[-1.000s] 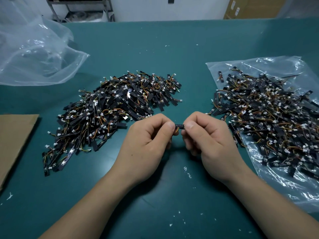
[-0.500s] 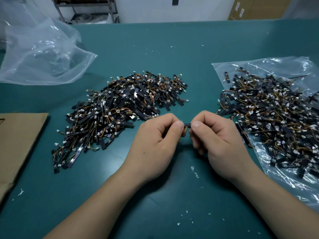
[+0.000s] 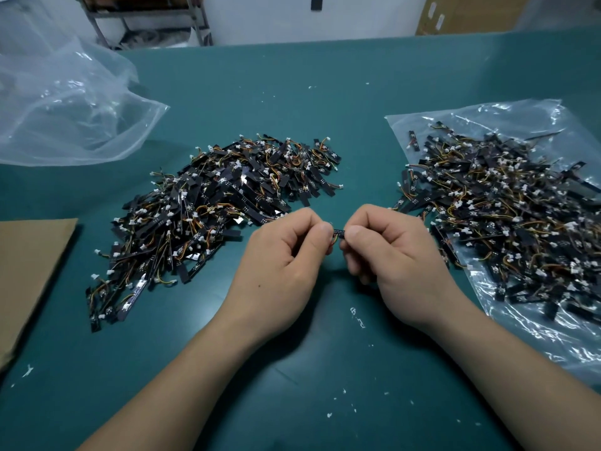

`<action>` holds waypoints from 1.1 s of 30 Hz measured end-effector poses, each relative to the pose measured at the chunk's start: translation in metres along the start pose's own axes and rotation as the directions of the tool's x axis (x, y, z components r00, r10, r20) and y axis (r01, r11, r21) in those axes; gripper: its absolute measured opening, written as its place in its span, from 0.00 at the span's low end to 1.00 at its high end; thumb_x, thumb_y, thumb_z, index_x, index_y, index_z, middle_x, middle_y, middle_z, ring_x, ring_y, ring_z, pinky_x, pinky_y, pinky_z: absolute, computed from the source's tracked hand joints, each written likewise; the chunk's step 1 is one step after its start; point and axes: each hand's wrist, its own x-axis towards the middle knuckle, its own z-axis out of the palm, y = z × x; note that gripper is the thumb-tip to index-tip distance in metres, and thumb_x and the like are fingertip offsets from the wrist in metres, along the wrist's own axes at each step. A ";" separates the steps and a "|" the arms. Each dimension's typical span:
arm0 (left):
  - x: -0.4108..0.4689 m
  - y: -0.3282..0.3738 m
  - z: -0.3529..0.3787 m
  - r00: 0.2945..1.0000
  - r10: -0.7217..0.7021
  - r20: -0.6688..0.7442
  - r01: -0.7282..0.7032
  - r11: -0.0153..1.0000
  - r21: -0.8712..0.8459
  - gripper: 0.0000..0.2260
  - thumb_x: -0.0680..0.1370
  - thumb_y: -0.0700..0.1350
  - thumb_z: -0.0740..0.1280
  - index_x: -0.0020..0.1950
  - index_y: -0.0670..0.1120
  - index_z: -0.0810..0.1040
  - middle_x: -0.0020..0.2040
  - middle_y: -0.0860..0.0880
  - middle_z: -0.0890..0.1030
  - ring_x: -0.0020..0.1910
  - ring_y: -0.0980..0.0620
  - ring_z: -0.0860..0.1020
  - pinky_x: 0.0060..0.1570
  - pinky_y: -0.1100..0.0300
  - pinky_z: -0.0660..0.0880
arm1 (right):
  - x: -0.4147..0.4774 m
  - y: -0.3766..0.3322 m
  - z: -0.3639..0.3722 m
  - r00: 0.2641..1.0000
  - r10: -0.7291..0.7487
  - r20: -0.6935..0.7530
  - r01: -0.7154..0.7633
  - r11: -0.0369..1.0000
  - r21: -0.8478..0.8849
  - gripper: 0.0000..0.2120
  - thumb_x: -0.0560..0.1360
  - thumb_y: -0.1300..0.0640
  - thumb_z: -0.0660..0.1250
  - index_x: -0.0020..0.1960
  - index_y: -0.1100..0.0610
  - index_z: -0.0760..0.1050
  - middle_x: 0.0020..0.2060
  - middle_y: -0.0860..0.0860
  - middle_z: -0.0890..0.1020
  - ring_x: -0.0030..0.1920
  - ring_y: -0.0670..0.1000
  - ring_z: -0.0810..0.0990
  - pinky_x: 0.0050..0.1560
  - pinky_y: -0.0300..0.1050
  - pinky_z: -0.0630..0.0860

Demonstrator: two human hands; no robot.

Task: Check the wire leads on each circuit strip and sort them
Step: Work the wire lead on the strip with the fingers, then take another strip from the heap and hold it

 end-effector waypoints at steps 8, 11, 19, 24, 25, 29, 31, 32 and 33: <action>0.000 0.000 -0.001 1.000 0.024 -0.020 -0.024 0.999 -0.024 0.13 0.82 0.47 0.63 0.38 0.46 0.74 0.32 0.48 0.73 0.32 0.56 0.69 0.34 0.58 0.67 | 0.000 0.000 0.000 1.000 -0.030 0.002 0.030 0.999 -0.026 0.11 0.79 0.54 0.63 0.38 0.54 0.76 0.27 0.49 0.79 0.28 0.50 0.72 0.30 0.46 0.71; 0.001 0.001 -0.002 0.999 0.026 -0.023 -0.026 1.000 -0.008 0.13 0.81 0.46 0.62 0.37 0.45 0.73 0.31 0.53 0.71 0.32 0.59 0.68 0.35 0.62 0.66 | -0.001 0.000 0.000 1.000 -0.030 0.002 0.030 0.999 -0.037 0.11 0.78 0.53 0.64 0.38 0.55 0.76 0.27 0.49 0.79 0.28 0.50 0.72 0.31 0.45 0.71; 0.002 0.001 -0.003 0.999 0.011 -0.040 -0.011 1.000 -0.013 0.13 0.81 0.46 0.62 0.38 0.43 0.74 0.31 0.55 0.69 0.32 0.59 0.66 0.34 0.63 0.65 | -0.001 0.001 0.002 0.998 -0.057 -0.014 0.055 0.992 -0.110 0.10 0.80 0.52 0.64 0.40 0.51 0.77 0.28 0.48 0.79 0.28 0.58 0.73 0.31 0.47 0.71; 0.000 0.002 0.000 0.999 0.008 -0.044 -0.008 1.000 -0.003 0.13 0.81 0.46 0.62 0.37 0.44 0.73 0.33 0.47 0.73 0.33 0.56 0.69 0.34 0.61 0.67 | -0.002 0.003 0.001 0.998 -0.055 -0.010 0.054 0.992 -0.115 0.11 0.79 0.49 0.63 0.40 0.51 0.76 0.29 0.48 0.80 0.28 0.56 0.74 0.32 0.45 0.71; -0.001 0.001 0.000 0.999 0.009 -0.046 -0.009 1.000 0.008 0.13 0.81 0.46 0.62 0.37 0.44 0.74 0.33 0.47 0.73 0.33 0.55 0.69 0.34 0.61 0.67 | -0.001 0.004 0.001 0.998 -0.058 -0.009 0.057 0.991 -0.123 0.11 0.79 0.49 0.63 0.40 0.50 0.76 0.29 0.48 0.80 0.28 0.54 0.73 0.32 0.45 0.71; -0.001 0.001 0.000 0.999 -0.004 -0.051 0.005 1.000 0.012 0.13 0.81 0.46 0.62 0.37 0.45 0.74 0.31 0.50 0.72 0.31 0.59 0.67 0.33 0.64 0.65 | -0.001 0.004 0.001 0.998 -0.065 -0.002 0.064 0.989 -0.131 0.11 0.80 0.49 0.63 0.41 0.50 0.76 0.29 0.48 0.79 0.28 0.53 0.73 0.32 0.46 0.71; -0.001 0.000 0.001 0.999 -0.025 -0.044 0.024 1.000 -0.010 0.13 0.80 0.47 0.62 0.36 0.45 0.74 0.29 0.53 0.71 0.30 0.58 0.67 0.32 0.62 0.65 | -0.002 0.003 0.000 0.998 -0.062 0.010 0.063 0.992 -0.114 0.12 0.79 0.47 0.63 0.40 0.52 0.75 0.28 0.48 0.79 0.28 0.54 0.73 0.31 0.49 0.72; -0.001 0.000 0.001 0.999 -0.032 -0.040 0.031 0.999 -0.029 0.13 0.80 0.47 0.62 0.36 0.45 0.74 0.29 0.53 0.71 0.30 0.57 0.68 0.32 0.60 0.66 | -0.003 0.003 -0.001 0.998 -0.061 0.018 0.063 0.994 -0.095 0.12 0.78 0.47 0.62 0.40 0.52 0.75 0.28 0.48 0.78 0.28 0.53 0.73 0.31 0.50 0.72; -0.001 0.000 0.001 0.999 -0.033 -0.037 0.032 0.998 -0.048 0.13 0.80 0.47 0.62 0.37 0.45 0.74 0.29 0.52 0.71 0.30 0.56 0.68 0.33 0.58 0.66 | -0.003 0.002 -0.001 0.998 -0.060 0.026 0.062 0.996 -0.069 0.12 0.78 0.47 0.63 0.40 0.53 0.75 0.28 0.48 0.78 0.28 0.52 0.72 0.31 0.49 0.72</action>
